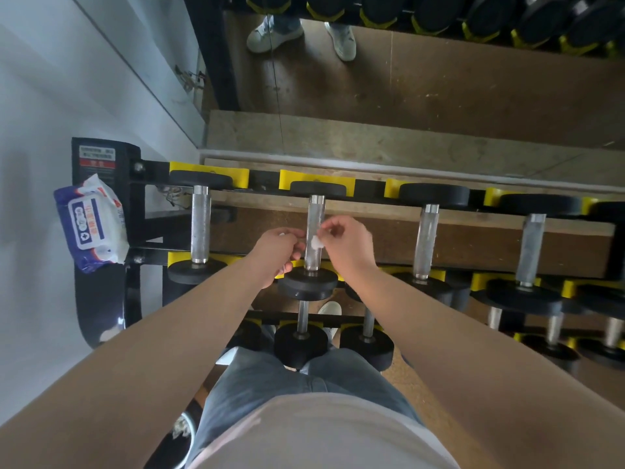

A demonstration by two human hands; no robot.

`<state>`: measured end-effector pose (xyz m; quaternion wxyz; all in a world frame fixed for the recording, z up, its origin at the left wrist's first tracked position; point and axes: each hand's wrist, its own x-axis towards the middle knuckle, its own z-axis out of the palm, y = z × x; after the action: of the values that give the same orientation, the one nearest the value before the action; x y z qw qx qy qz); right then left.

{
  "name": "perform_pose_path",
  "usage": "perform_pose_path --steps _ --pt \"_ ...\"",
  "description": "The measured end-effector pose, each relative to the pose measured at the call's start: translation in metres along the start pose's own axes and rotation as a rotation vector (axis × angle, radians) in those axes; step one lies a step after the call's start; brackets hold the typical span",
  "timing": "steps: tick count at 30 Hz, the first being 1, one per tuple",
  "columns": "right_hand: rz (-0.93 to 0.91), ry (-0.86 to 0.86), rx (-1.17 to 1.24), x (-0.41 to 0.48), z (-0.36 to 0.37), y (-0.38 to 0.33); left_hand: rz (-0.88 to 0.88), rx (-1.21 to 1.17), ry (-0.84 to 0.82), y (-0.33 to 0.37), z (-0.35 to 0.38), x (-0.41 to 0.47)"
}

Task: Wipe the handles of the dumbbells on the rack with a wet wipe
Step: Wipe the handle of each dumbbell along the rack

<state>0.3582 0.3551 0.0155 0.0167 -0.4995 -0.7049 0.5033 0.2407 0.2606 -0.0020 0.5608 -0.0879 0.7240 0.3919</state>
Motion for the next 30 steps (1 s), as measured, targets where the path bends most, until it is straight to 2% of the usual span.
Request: perform_pose_path --steps 3,5,13,15,17,20,22,24,26,28,30 --pt "0.005 -0.249 -0.229 -0.013 -0.002 0.022 0.016 0.008 -0.028 -0.002 -0.002 -0.001" --pt "0.028 -0.333 -0.295 -0.016 -0.005 0.029 0.024 0.019 -0.033 -0.003 -0.002 0.0" --pt "0.129 -0.377 -0.255 -0.007 -0.01 0.02 0.02 0.031 -0.035 -0.003 -0.001 0.0" --pt "0.133 -0.338 -0.237 -0.002 -0.01 0.019 0.018 0.033 -0.039 -0.003 -0.002 -0.001" --pt "0.176 -0.215 -0.108 0.008 -0.01 0.014 0.012 0.017 -0.046 -0.003 -0.003 -0.001" --pt "0.311 -0.016 0.301 0.029 -0.008 -0.004 0.004 -0.003 -0.046 -0.003 -0.004 -0.001" --pt "0.328 0.047 0.427 0.039 -0.008 -0.014 0.002 -0.002 -0.044 -0.002 -0.003 -0.001" --pt "0.32 0.013 0.355 0.038 -0.006 -0.02 -0.002 -0.01 -0.039 -0.001 -0.003 -0.003" --pt "0.308 -0.122 0.237 0.031 -0.001 -0.013 -0.012 -0.03 -0.042 0.001 -0.003 -0.003" --pt "0.314 -0.253 0.221 0.022 0.001 -0.001 -0.019 -0.038 -0.042 0.001 -0.003 -0.003" --pt "0.299 -0.308 0.196 0.02 -0.002 0.009 -0.021 -0.033 -0.042 0.0 -0.004 -0.002"
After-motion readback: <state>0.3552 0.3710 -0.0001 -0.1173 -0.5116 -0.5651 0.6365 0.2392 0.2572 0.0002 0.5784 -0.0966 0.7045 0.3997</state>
